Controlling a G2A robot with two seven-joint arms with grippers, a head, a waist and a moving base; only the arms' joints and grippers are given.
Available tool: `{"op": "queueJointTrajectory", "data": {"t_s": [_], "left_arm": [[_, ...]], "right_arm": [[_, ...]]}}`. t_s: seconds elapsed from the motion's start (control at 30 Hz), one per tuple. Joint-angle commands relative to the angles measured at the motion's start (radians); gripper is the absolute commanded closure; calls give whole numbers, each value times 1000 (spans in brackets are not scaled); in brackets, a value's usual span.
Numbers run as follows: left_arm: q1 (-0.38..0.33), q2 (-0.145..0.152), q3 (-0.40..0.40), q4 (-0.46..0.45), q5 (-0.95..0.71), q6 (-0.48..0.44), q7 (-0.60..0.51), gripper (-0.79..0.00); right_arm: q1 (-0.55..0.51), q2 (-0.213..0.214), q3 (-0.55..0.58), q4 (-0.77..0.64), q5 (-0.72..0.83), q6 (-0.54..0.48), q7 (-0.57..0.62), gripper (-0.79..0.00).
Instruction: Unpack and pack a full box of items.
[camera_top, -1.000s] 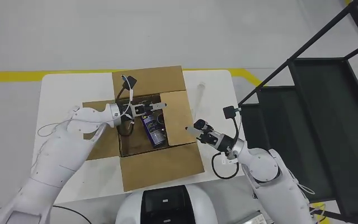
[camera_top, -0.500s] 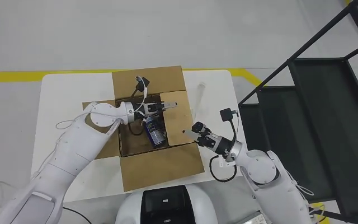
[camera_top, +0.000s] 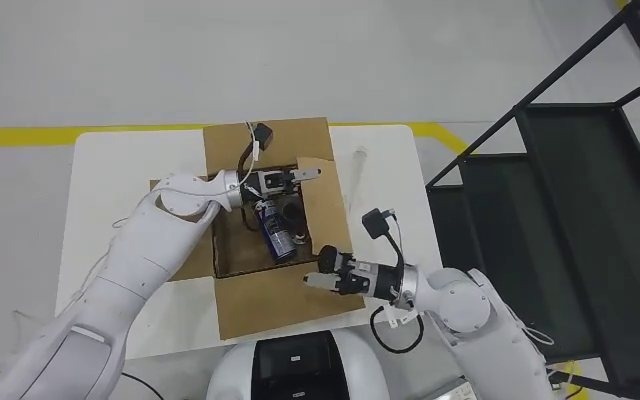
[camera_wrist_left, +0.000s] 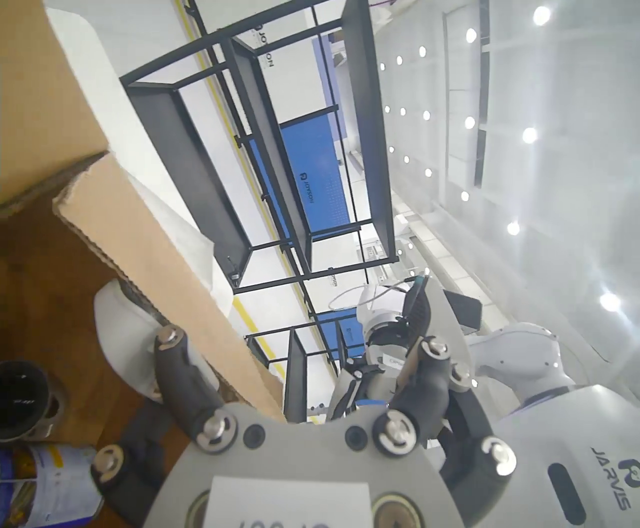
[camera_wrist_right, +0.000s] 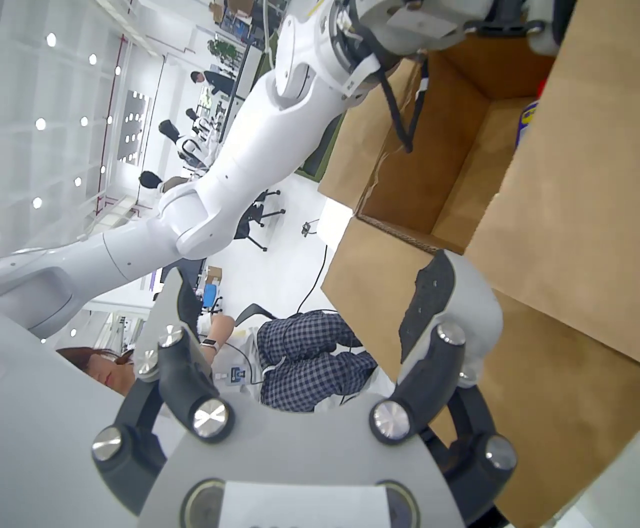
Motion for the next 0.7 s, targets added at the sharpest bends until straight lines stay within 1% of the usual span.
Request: {"op": "queueJointTrajectory", "data": {"t_s": [0.0, 0.13, 0.23, 0.33, 0.43, 0.53, 0.67], "left_arm": [[-3, -6, 2, -9, -21, -4, -22, -785], [-12, -22, 13, -21, -47, -3, -48, -785], [-23, -35, 28, -27, -53, 4, -67, -785], [-40, -47, 37, -18, -72, 22, -104, -785], [-50, -53, 35, -1, -83, 18, -135, -785], [-48, -48, 11, 12, -89, 10, -172, -785], [-15, -21, -51, -5, -82, -3, -215, -785]], "right_arm": [[10, 1, -22, -2, -3, 0, 20, -785], [30, 2, -59, -1, -14, 13, 46, -785], [42, 2, -75, 5, -45, 50, 32, -785], [38, 3, -72, -6, -109, 99, -26, -785], [11, 6, -34, -27, -148, 133, -112, -785], [-41, 10, 33, -49, -146, 136, -197, -785], [-110, 14, 112, -60, -144, 151, -296, -785]]}}
